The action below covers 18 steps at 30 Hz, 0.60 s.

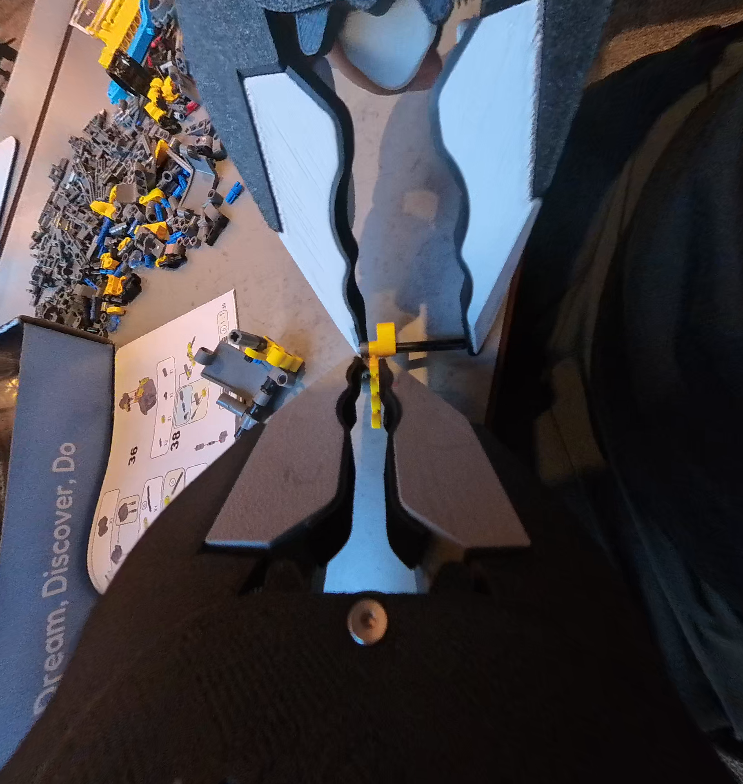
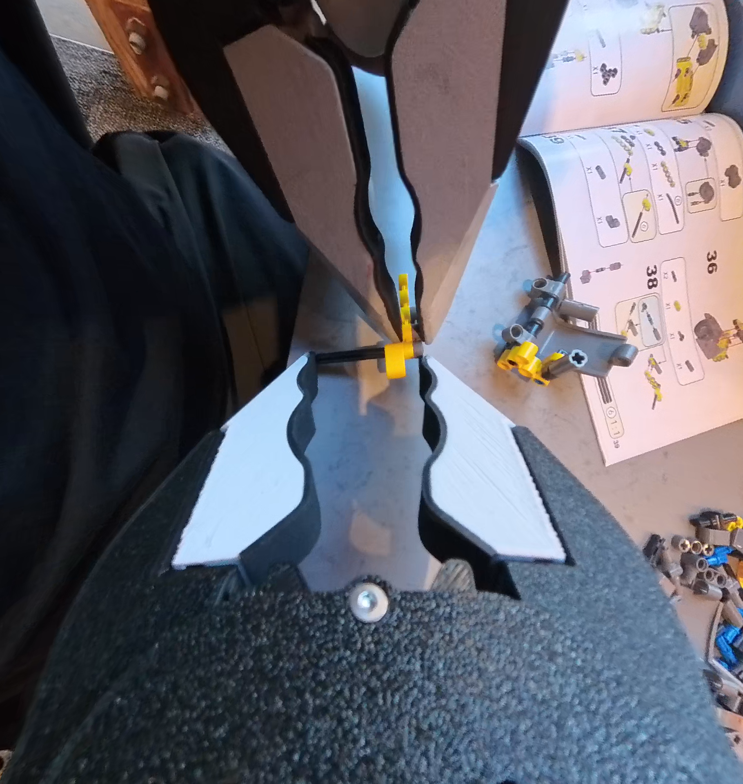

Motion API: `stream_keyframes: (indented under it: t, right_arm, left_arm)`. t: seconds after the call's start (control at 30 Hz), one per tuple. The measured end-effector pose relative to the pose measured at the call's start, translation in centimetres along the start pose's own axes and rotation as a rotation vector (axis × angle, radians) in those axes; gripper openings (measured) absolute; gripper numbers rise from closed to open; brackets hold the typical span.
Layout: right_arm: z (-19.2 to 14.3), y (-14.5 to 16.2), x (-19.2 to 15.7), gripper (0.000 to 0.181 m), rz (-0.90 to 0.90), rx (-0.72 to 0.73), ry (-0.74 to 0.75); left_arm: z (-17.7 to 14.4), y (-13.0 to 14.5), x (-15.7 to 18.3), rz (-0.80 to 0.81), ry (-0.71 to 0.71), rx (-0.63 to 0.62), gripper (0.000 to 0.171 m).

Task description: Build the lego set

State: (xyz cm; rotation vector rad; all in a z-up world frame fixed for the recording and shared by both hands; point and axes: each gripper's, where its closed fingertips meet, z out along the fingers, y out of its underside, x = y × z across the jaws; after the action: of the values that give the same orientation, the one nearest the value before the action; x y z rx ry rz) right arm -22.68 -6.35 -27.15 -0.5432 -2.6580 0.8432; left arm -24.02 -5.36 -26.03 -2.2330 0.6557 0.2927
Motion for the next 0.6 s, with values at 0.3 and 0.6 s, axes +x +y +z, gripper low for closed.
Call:
stream_keyframes:
  t: [0.3, 0.6]
  right_arm:
    - [0.01, -0.05, 0.03, 0.048, -0.018, -0.019, 0.0]
    - [-0.15, -0.07, 0.0, 0.051, -0.067, -0.031, 0.013]
  left_arm:
    - [-0.05, 0.05, 0.03, -0.008, 0.011, 0.006, 0.006]
    - [-0.08, 0.12, 0.18, -0.02, 0.026, 0.011, 0.006]
